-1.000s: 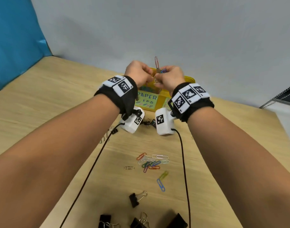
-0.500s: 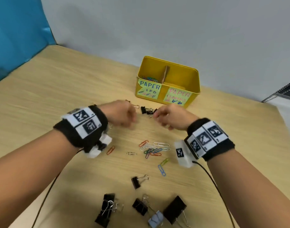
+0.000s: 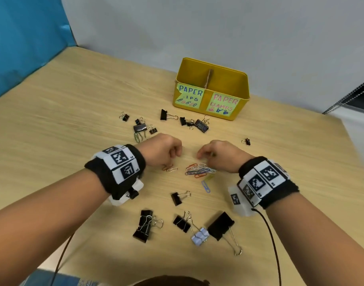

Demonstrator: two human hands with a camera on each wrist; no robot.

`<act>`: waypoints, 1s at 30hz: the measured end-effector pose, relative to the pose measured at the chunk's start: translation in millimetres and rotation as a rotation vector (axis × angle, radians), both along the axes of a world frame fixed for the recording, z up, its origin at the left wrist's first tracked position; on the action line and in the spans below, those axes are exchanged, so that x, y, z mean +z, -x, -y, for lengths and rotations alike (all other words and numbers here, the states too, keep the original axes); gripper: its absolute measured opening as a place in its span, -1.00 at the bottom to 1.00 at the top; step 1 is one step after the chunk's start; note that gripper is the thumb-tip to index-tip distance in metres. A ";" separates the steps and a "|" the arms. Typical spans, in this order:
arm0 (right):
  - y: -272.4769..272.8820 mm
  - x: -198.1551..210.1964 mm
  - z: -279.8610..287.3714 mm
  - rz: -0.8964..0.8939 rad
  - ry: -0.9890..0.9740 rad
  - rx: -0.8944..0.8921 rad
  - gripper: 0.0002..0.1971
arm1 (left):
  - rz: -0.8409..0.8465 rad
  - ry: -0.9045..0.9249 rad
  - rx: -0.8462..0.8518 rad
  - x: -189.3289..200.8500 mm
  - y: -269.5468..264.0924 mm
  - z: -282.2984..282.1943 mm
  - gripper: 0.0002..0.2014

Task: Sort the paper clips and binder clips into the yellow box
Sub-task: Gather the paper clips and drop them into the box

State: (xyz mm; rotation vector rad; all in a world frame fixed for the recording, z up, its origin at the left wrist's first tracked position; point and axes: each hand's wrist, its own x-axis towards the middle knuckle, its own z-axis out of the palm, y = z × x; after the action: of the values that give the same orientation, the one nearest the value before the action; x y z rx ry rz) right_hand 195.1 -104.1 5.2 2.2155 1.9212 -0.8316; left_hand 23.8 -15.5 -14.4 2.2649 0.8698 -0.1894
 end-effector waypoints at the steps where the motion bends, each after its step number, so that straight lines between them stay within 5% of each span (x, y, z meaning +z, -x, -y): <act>1: -5.8 -1.9 5.1 0.021 -0.007 -0.058 -0.65 | 0.006 -0.010 0.007 -0.2 0.5 -0.8 -0.74; 6: -4.5 -13.0 20.8 0.042 0.066 -0.170 -0.43 | -0.152 -0.073 -0.023 -4.0 -1.6 9.7 -0.72; 14: 18.9 -22.9 8.2 -0.015 -0.028 -0.166 -0.76 | -0.182 -0.098 -0.063 -7.1 -9.6 23.3 -0.82; 19: 15.8 -23.7 14.4 -0.052 -0.058 -0.179 -0.80 | -0.110 -0.146 -0.045 -5.9 -11.7 25.9 -0.81; 24: 11.1 -18.9 18.1 -0.037 -0.036 -0.161 -0.79 | 0.049 -0.003 0.053 -4.4 -25.6 24.3 -0.82; 30: -4.0 -4.8 25.3 -0.093 -0.032 -0.191 -0.84 | -0.078 -0.068 -0.102 -8.6 -34.8 27.8 -0.44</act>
State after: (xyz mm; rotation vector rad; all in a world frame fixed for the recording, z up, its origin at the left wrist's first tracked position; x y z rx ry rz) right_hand 199.1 -129.4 0.4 2.4508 1.7921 -0.9515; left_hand 58.6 -43.4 -23.0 2.3811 0.8126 -0.2998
